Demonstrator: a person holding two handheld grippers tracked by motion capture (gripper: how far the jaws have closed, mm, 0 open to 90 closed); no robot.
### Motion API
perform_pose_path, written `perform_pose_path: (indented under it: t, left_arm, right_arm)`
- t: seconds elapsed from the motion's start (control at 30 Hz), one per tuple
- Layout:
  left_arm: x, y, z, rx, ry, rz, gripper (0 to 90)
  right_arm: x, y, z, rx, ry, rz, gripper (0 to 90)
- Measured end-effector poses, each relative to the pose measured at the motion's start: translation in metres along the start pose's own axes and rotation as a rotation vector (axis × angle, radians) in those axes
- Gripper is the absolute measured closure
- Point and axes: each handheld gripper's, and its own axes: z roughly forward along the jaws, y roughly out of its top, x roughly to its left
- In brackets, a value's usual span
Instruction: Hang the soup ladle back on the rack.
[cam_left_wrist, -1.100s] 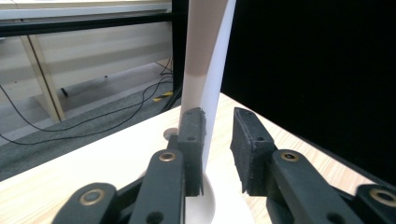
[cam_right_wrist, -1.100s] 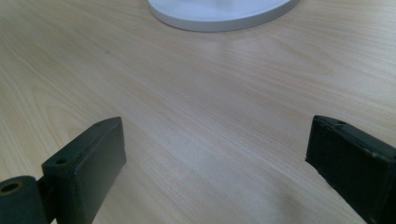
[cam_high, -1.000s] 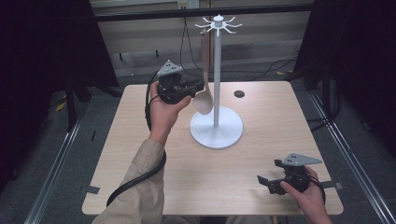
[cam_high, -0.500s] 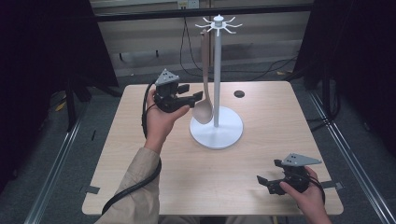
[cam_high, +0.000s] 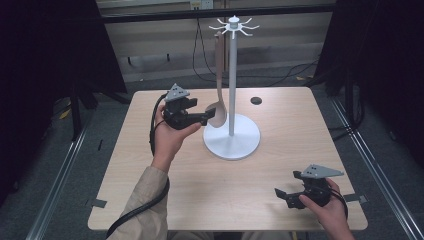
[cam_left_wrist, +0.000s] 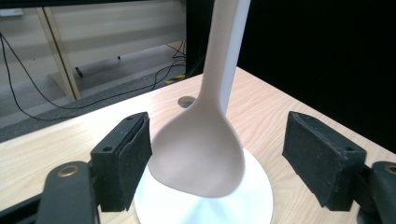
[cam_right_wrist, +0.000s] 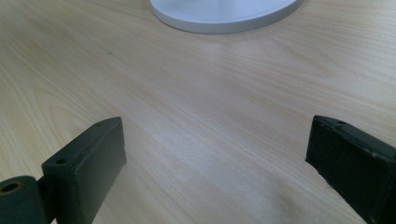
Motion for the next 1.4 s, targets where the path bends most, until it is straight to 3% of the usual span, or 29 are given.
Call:
perform_pose_path:
  t: [1.4]
  left_arm:
    - [0.024,-0.079,-0.013,0.042,0.043,-0.083,18.3]
  right_arm:
    - [0.002,0.0,0.002,0.013,0.003,-0.008,4.2]
